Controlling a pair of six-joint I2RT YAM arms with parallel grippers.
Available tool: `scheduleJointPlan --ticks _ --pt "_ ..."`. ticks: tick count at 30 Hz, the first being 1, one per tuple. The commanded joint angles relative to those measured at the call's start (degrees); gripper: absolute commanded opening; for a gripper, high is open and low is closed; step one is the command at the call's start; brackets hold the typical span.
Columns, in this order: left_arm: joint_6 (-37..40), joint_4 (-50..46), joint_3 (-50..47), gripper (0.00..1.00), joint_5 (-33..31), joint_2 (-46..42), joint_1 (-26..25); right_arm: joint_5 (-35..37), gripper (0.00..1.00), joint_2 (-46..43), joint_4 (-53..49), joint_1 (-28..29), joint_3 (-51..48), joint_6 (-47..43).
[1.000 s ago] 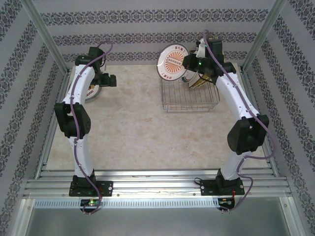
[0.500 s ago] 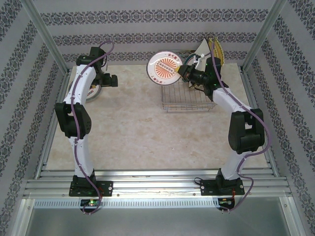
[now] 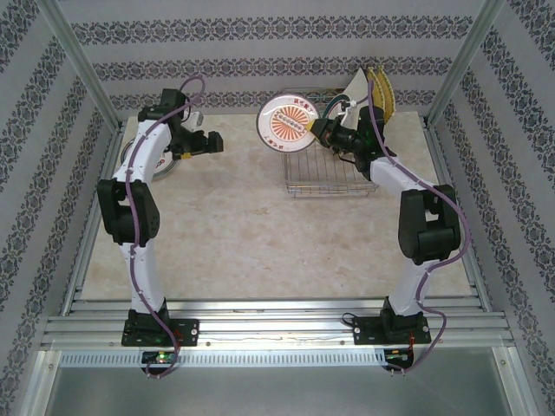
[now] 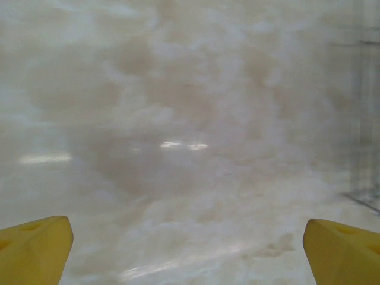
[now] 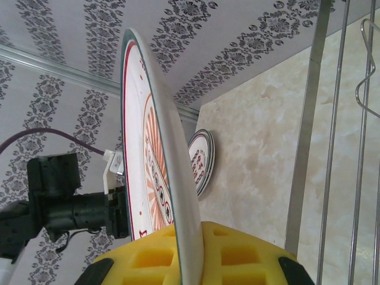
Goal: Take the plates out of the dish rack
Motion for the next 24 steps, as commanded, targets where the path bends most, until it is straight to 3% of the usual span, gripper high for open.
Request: scheduleJointPlan --ticks 1,4,13,18,21,24 --pt "-3.4 15.0 -5.9 1.0 18.3 -5.8 -0.6 -1.4 0.0 -0.1 3.8 1.0 0.3 0.7" --pt "-7.2 22.4 -9.3 1.0 25.9 -6.7 -0.6 -1.4 0.0 0.7 1.7 2.0 1.8 -0.1" --pt "-18.5 41.4 -18.0 1.0 35.2 -9.9 -0.6 -0.6 0.0 4.9 0.9 5.3 5.9 0.6" --pt "-17.1 38.4 -17.9 0.98 33.4 -9.3 -1.0 -1.0 0.0 7.7 0.5 7.6 10.4 1.3" --pt "-16.2 36.5 -17.5 0.86 32.5 -8.4 -1.3 -1.2 0.0 8.9 -0.3 8.8 12.9 1.3" --pt "-16.0 35.4 -16.9 0.61 32.1 -7.7 -1.3 -1.2 0.0 9.5 -0.8 9.5 14.1 1.2"
